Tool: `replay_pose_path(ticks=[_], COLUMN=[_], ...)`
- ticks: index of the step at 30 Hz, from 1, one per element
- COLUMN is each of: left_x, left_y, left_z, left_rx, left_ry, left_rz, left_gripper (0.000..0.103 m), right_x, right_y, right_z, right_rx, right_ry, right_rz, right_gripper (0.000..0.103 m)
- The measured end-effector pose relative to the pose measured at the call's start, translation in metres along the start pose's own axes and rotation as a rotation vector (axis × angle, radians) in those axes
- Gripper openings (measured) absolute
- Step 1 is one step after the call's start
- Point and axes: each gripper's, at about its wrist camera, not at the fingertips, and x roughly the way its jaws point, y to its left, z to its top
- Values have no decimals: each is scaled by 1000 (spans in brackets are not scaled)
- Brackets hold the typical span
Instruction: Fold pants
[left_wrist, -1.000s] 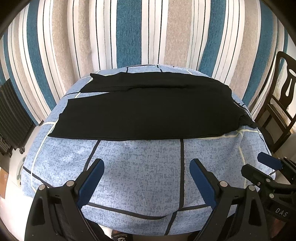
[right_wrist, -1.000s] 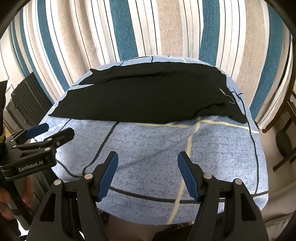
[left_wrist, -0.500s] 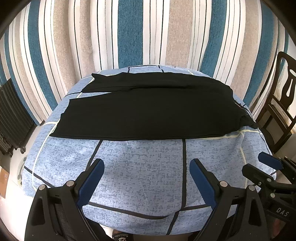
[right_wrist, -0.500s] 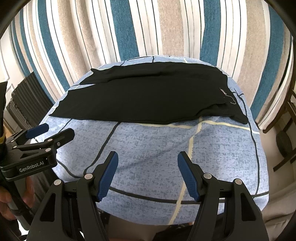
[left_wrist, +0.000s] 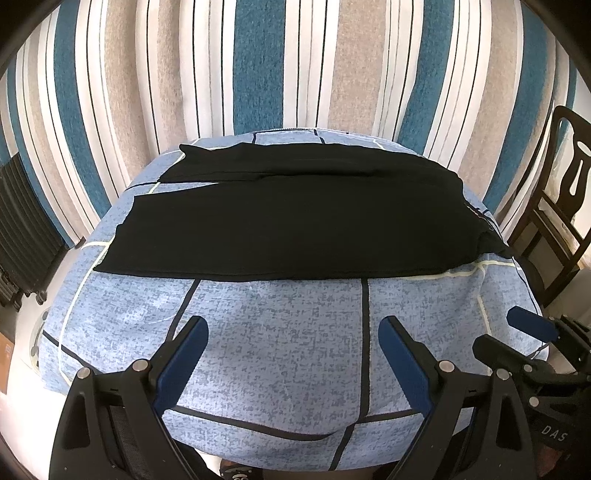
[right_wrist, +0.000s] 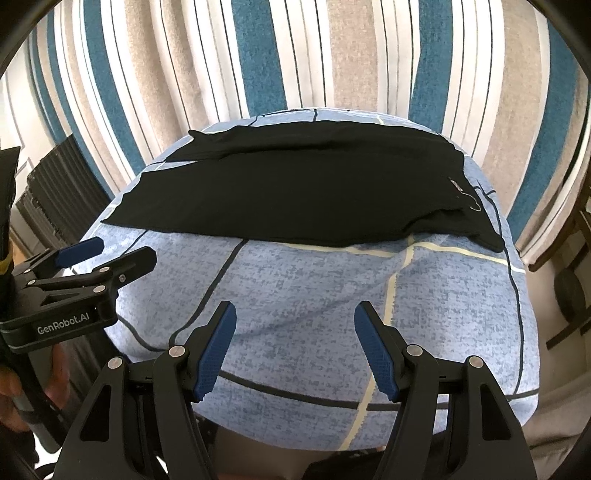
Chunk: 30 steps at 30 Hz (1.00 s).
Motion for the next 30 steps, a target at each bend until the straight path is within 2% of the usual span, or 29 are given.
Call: replay_pose_path(ticks=[12,15,22,30], left_x=[5,7,18,38], left_y=[2,0,2,26], left_z=[0,0,-1,1], left_rx=[-15,-7,-10,-101], left_ry=[6,-1,21,29], left_rz=[-22,-23,-7,-1], left_gripper=[95,91,91,91], right_x=[4,8,18,29], right_y=[-11,-15,-30,-62], right_z=[2,3,6,16], right_rx=[39,46,78,168], right_ry=[-7,-1,5,-19], right_rz=[14,17,18,47], right_gripper=[67,67,67,67])
